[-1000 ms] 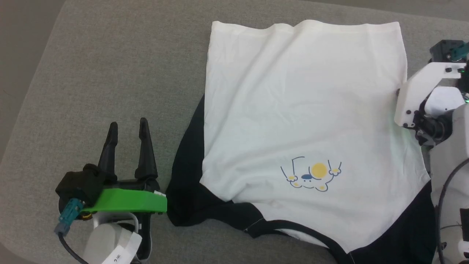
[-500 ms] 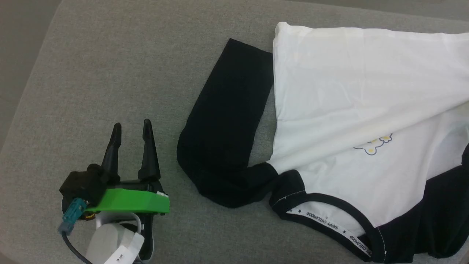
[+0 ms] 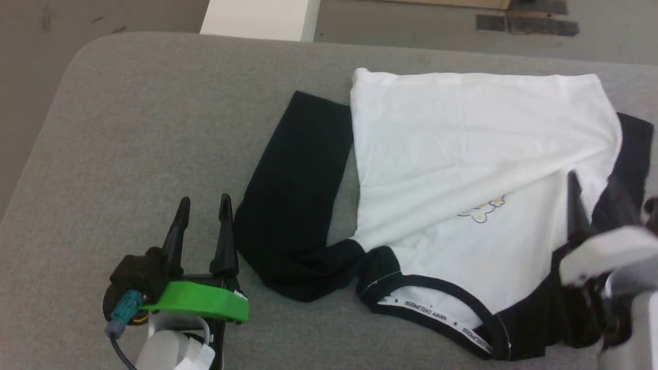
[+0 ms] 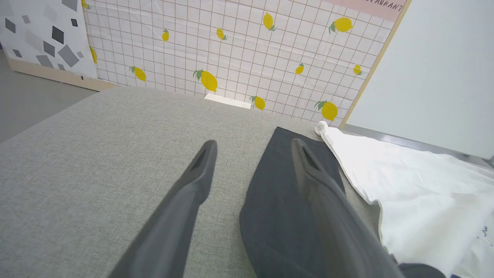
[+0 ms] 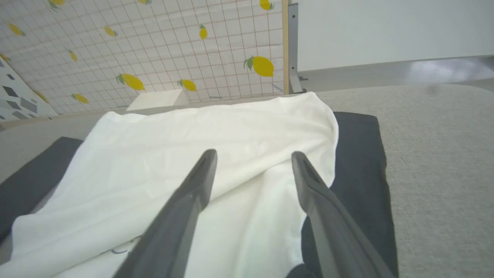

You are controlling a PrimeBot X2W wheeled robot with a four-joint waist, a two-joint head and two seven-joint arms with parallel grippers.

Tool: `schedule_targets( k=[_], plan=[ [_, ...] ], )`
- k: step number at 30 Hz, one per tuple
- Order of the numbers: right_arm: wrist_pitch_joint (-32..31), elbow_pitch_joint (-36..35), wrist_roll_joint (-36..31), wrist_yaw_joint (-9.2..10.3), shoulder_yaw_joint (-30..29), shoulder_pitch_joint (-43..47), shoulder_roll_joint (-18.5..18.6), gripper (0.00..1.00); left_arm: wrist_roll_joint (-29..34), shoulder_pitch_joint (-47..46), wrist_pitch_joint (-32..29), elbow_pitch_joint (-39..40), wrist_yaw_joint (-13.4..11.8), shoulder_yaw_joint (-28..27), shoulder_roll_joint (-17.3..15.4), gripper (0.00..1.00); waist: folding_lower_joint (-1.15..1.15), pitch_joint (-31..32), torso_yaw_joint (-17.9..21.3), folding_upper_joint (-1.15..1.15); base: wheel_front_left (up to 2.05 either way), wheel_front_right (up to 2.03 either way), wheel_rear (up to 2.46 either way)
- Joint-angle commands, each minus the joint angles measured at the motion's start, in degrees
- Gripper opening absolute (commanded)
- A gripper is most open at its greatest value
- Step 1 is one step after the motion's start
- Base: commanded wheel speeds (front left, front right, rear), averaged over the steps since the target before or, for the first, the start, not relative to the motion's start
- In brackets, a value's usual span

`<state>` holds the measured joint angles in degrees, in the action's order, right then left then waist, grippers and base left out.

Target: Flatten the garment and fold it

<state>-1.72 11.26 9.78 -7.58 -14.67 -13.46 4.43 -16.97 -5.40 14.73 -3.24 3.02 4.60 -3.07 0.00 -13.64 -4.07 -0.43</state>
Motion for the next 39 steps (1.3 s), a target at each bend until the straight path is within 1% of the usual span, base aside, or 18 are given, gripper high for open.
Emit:
schedule_targets(
  k=[1,3,6,10,12,15,20,22,23,28,31,37,39],
  plan=[
    [0.9,-1.7,1.1,0.09,0.9,2.3,-0.4,1.0,0.3,0.5,0.3,-0.3,0.4,0.4,0.2,1.0,0.0,2.3,2.3,0.41,0.0,0.0,0.0],
    [2.4,-4.8,2.1,0.09,2.9,6.1,-0.8,1.0,0.9,0.6,0.3,-1.0,0.9,1.4,0.0,1.0,0.0,2.9,3.1,0.41,0.0,0.0,0.0],
    [3.0,-8.0,2.6,0.09,5.7,10.7,-1.2,1.0,1.6,0.9,-0.4,-1.8,1.7,3.7,-0.4,1.0,0.0,3.6,4.3,0.41,0.0,0.0,0.0],
    [2.1,-10.0,3.1,0.09,6.8,14.4,-1.4,1.0,2.6,1.3,-3.1,-2.4,3.0,8.2,-1.2,1.0,0.0,4.5,5.5,0.41,0.0,0.0,0.0],
    [1.6,-10.4,3.3,0.09,6.6,15.4,-1.5,1.0,3.3,1.5,-5.3,-3.0,3.6,11.3,-2.2,1.0,0.0,5.0,6.0,0.41,0.0,0.0,0.0],
    [1.1,-11.1,3.7,0.09,6.2,16.0,-1.5,1.0,2.9,1.8,-10.1,-4.1,4.1,15.9,-3.4,1.0,0.0,5.5,6.6,0.41,0.0,0.0,0.0],
    [0.7,-12.1,4.6,0.09,6.3,16.2,-1.5,1.0,1.6,0.0,-15.7,-5.9,4.0,16.6,-3.8,1.0,0.0,5.6,6.9,0.41,0.0,0.0,0.0],
    [0.6,-12.4,4.8,0.09,6.4,16.1,-1.5,1.0,1.1,-2.4,-17.4,-6.7,3.7,16.5,-3.3,1.0,0.0,5.1,6.9,0.41,0.0,0.0,0.0],
    [0.6,-13.0,5.1,0.09,6.9,15.5,-1.5,1.0,0.7,-7.7,-20.2,-8.8,3.5,16.5,-2.6,1.0,0.0,3.9,7.2,0.41,0.0,0.0,0.0],
    [1.1,-13.8,5.5,0.09,7.8,14.1,-1.5,1.0,-0.5,-17.3,-25.5,-15.6,2.4,16.1,-1.4,1.0,0.0,1.3,8.4,0.41,0.0,0.0,0.0],
    [1.5,-14.2,5.6,0.09,8.3,13.2,-1.5,1.0,-2.1,-22.6,-29.5,-20.8,2.3,16.3,-0.8,1.0,0.0,-0.5,9.5,0.41,0.0,0.0,0.0],
    [2.4,-15.2,5.5,0.09,8.8,11.5,-1.6,1.0,-3.5,-29.3,-37.9,-28.8,3.0,18.3,-0.5,1.0,0.0,-3.1,11.5,0.41,0.0,0.0,0.0],
    [2.7,-15.4,5.4,0.09,9.1,11.1,-1.6,1.0,-3.0,-30.6,-40.5,-30.9,2.3,18.8,-0.9,1.0,0.0,-3.8,11.9,0.41,0.0,0.0,0.0]
  ],
)
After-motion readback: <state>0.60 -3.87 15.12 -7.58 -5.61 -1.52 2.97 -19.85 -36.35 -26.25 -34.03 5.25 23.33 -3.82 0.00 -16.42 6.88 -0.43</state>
